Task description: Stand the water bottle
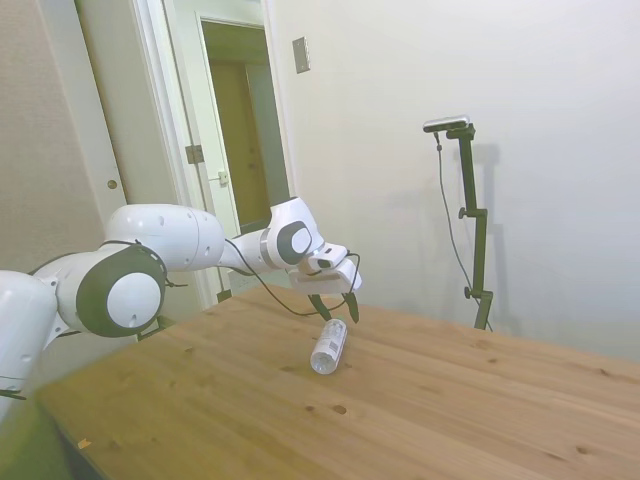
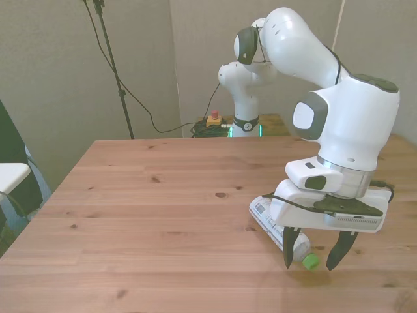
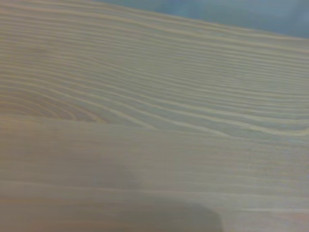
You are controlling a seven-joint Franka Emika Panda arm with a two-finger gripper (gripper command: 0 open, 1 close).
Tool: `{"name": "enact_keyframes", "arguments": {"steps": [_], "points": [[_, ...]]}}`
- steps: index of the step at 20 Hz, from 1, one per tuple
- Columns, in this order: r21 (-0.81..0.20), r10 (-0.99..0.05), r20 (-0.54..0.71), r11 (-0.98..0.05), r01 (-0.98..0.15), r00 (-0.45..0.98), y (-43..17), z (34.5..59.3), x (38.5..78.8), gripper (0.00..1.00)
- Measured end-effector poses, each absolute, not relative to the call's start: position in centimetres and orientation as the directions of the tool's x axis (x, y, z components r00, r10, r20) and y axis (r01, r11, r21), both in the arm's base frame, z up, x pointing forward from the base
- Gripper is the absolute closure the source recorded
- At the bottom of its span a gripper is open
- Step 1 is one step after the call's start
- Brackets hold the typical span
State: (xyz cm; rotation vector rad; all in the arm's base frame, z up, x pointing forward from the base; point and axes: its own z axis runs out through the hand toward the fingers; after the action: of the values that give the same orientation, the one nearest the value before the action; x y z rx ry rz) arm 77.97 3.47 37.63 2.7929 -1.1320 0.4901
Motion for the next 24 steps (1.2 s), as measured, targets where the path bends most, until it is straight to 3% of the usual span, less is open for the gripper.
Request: {"name": "enact_keyframes", "arguments": {"steps": [5, 6, 24], "points": [[-0.036, -0.668, 0.304, -0.720, -0.693, 0.679, 3.3, 36.9, 77.7, 0.00], [-0.036, -0.669, 0.301, -0.720, -0.693, 0.680, 3.3, 36.8, 77.6, 1.00], [-0.045, -0.672, 0.276, -0.723, -0.689, 0.687, 2.4, 37.7, 76.7, 1.00]]}}
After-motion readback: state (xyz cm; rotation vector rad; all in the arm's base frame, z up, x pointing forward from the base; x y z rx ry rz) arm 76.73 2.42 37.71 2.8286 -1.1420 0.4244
